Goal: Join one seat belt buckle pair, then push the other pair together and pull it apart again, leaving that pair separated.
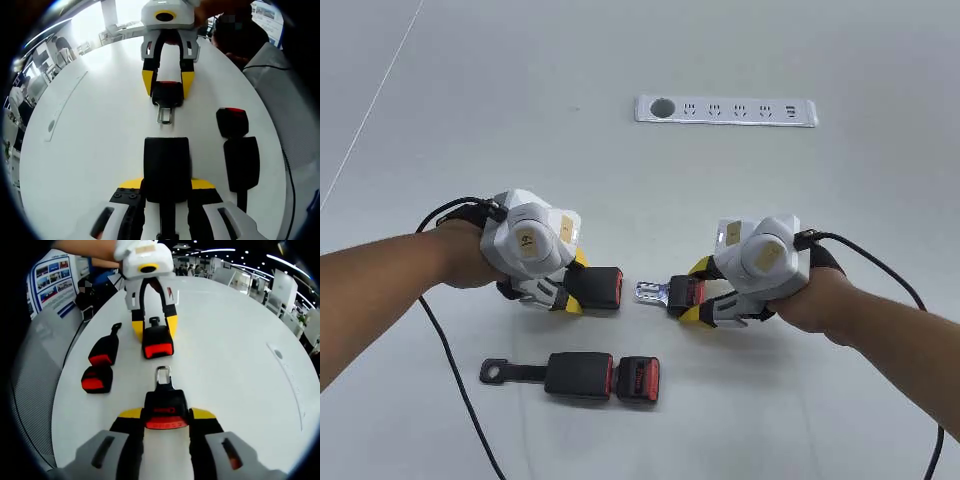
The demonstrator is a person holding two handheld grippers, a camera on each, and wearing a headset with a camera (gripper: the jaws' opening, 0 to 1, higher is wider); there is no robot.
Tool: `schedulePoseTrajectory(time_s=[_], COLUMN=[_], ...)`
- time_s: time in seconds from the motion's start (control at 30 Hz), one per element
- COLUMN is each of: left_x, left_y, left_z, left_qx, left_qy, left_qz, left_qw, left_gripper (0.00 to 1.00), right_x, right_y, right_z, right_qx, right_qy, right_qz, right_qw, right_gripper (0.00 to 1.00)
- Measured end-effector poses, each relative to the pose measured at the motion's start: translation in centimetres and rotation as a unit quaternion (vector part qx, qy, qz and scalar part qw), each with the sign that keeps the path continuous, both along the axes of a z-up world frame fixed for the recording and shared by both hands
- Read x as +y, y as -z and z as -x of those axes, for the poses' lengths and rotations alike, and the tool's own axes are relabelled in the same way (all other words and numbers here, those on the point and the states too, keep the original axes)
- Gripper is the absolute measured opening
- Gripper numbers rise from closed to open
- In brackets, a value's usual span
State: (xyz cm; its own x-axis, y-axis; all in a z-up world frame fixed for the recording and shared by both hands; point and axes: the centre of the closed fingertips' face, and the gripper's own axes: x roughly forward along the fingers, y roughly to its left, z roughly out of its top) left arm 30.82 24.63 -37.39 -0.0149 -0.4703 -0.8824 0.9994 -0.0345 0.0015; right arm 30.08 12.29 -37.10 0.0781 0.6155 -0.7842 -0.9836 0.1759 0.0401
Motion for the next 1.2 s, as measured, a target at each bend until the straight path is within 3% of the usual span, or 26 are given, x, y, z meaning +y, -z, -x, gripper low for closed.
schedulePoseTrajectory(time_s=[0.63,1.2], left_x=[-0.2,-0.4], left_y=[-0.2,-0.3], left_z=[0.2,0.3], left_qx=[0.001,0.001], left_qy=[0.001,0.003], left_qz=[-0.003,-0.008], left_qw=[1.0000,1.0000], left_gripper=[0.33,0.33], right_x=[-5.5,-8.1], right_y=[0.2,0.2], right_z=[0.4,0.7], right_qx=[0.003,0.007], right_qy=[0.023,0.037], right_qz=[0.016,0.026], right_qw=[0.9996,0.9989], right_gripper=[0.35,0.35])
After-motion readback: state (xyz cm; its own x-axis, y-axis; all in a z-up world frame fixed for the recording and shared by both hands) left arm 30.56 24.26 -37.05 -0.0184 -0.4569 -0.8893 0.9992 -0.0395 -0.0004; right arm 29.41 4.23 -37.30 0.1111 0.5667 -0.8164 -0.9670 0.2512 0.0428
